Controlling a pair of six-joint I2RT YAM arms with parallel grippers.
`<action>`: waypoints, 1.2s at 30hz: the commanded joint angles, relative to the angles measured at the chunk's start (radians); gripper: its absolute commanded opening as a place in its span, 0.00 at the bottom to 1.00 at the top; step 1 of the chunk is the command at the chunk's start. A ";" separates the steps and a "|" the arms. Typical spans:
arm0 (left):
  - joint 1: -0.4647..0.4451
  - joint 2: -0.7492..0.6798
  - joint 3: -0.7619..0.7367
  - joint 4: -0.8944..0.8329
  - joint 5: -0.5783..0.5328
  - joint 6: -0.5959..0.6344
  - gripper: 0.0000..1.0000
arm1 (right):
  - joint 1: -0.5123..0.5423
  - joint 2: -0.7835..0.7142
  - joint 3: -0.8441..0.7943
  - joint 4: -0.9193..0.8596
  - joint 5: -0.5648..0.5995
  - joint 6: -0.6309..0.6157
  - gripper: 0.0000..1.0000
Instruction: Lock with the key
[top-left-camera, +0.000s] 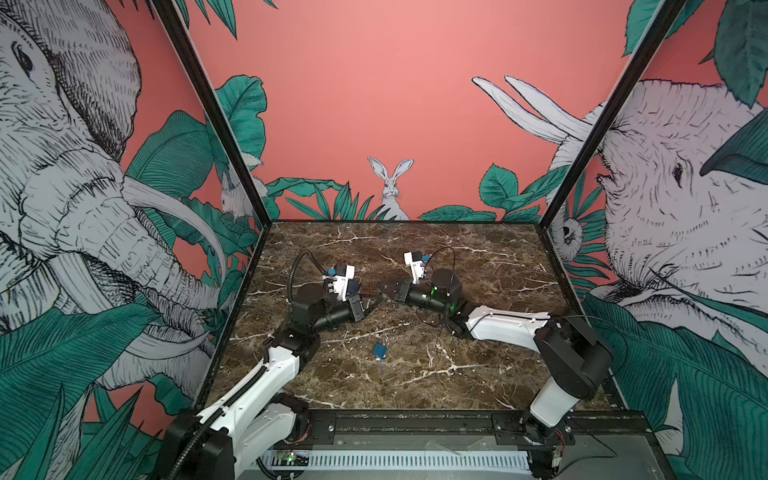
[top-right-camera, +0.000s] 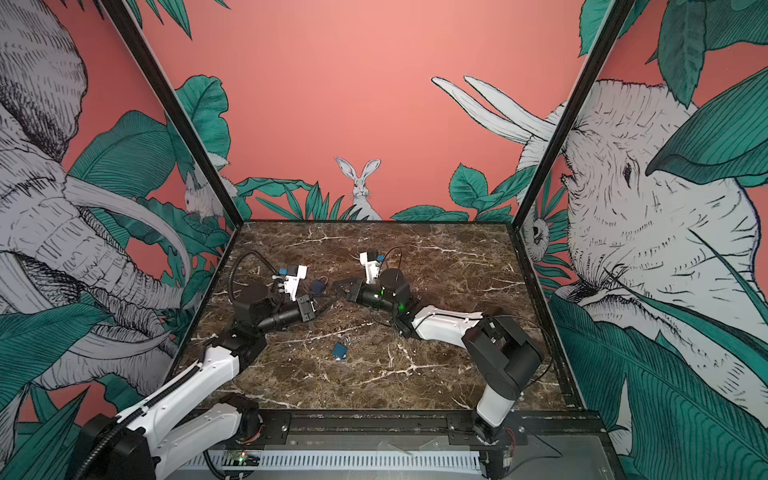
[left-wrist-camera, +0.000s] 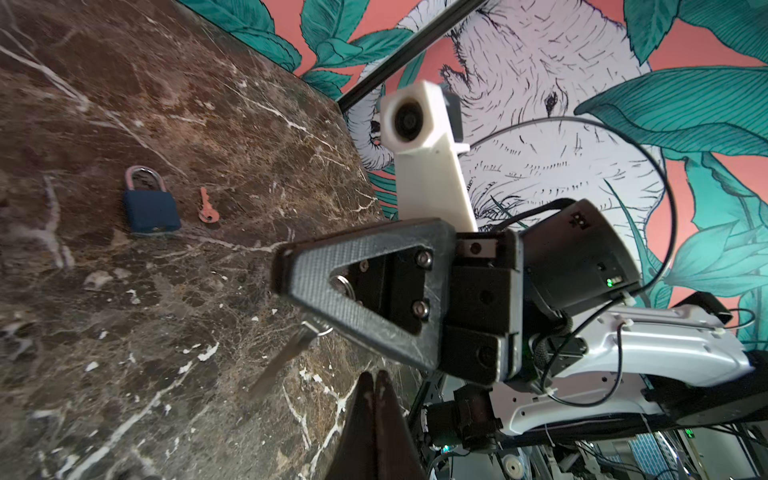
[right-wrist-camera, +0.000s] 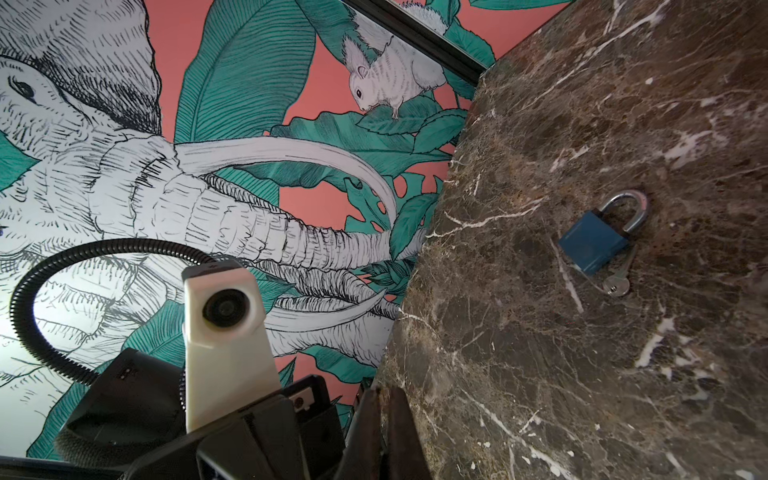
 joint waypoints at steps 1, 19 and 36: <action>0.053 -0.058 0.005 -0.091 0.025 0.047 0.00 | -0.016 -0.047 -0.024 -0.023 -0.002 -0.050 0.00; 0.080 -0.008 0.021 -0.484 -0.066 0.206 0.17 | -0.030 -0.178 -0.224 -0.250 0.071 -0.178 0.08; -0.107 0.160 0.044 -0.605 -0.253 0.277 0.26 | -0.030 -0.222 -0.433 -0.150 0.124 -0.130 0.07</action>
